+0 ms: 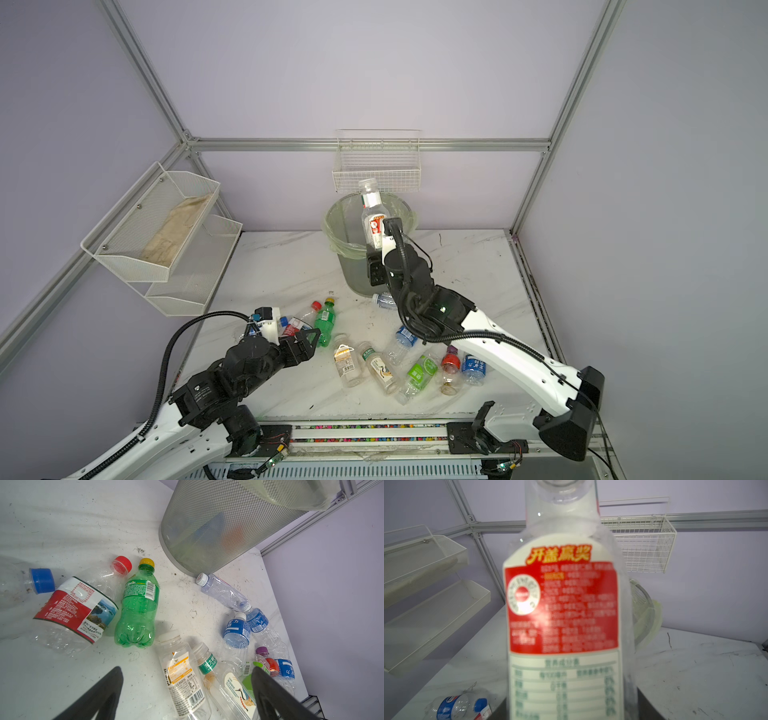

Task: Throw the plastic bottles in the bin
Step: 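Carry the bottle over the wastebasket and open the right gripper, then withdraw the right gripper from the wastebasket while the left gripper moves toward the Pepsi bottle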

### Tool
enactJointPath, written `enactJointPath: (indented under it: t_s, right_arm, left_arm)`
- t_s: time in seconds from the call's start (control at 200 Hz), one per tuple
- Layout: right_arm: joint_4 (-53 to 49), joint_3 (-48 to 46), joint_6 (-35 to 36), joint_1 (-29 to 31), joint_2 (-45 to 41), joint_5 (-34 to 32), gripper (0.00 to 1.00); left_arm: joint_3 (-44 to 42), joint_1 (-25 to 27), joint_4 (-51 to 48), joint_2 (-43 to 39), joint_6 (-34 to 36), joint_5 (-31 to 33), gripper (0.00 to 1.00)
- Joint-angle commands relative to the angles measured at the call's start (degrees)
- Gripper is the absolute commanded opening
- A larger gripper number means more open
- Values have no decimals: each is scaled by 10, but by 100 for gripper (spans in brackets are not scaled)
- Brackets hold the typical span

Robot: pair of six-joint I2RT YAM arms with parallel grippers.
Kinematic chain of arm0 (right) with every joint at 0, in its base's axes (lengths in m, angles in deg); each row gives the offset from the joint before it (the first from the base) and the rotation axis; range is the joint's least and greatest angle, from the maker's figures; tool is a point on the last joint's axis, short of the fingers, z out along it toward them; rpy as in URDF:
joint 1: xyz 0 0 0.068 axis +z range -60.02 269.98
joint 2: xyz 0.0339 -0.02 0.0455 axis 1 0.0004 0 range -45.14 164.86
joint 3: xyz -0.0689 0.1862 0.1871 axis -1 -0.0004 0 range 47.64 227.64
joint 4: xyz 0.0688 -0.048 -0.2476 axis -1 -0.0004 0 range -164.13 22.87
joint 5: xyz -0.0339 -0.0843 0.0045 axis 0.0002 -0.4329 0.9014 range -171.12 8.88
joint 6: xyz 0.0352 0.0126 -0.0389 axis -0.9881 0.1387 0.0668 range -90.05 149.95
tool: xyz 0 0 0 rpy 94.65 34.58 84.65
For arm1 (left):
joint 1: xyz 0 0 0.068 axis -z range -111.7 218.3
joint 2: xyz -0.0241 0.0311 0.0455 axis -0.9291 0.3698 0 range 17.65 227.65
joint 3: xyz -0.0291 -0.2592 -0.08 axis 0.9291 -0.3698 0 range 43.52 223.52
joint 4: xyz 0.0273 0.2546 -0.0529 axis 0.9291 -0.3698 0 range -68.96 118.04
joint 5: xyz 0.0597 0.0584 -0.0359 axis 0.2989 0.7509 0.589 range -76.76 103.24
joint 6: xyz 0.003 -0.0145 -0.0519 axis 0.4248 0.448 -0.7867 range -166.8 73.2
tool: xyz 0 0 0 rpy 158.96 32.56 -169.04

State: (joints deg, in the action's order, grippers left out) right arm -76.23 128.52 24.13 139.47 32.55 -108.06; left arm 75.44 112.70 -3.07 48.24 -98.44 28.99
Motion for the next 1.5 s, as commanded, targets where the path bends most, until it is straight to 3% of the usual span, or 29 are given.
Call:
enactJointPath:
  t_s: [0.0, 0.075, 0.135, 0.175, 0.24, 0.335, 0.355, 0.365, 0.385, 0.48, 0.905, 1.495]
  right_arm:
    - [-7, 83, 8, -55, 55, 65, 0]
    - [-60, 161, 13, -80, 124, 111, 0]
    - [-153, 255, 17, -93, 201, 153, 21]
    - [-230, 333, 14, -94, 258, 139, 43]
    - [-315, 417, -16, -93, 312, 81, 48]
    - [-229, 330, -17, -84, 249, 72, 60]
    - [-196, 296, -12, -84, 224, 78, 74]
    - [-181, 278, -9, -84, 212, 83, 90]
    - [-151, 247, -8, -84, 189, 91, 97]
    - [-76, 165, -8, -84, 113, 100, 97]
    - [-99, 143, -7, -83, 47, 102, 97]
    - [-102, -9, -46, -84, -53, 135, 98]
  left_arm:
    - [-4, 3, -6, -14, 6, 11, 94]
    - [-1, 3, -17, -22, 6, 15, 94]
    - [-1, 3, -26, -30, 5, 17, 94]
    - [-3, 3, -32, -38, 4, 20, 94]
    - [-4, 3, -43, -48, 2, 23, 94]
    - [-13, 3, -53, -64, -2, 28, 94]
    - [-15, 2, -53, -68, -4, 28, 94]
    - [-16, 2, -54, -69, -4, 29, 94]
    - [-19, 3, -54, -71, -5, 28, 94]
    - [-25, 3, -53, -75, -7, 28, 94]
    - [-17, 3, -28, -25, -4, 19, 94]
    - [-27, 3, -3, 5, -10, 17, 94]
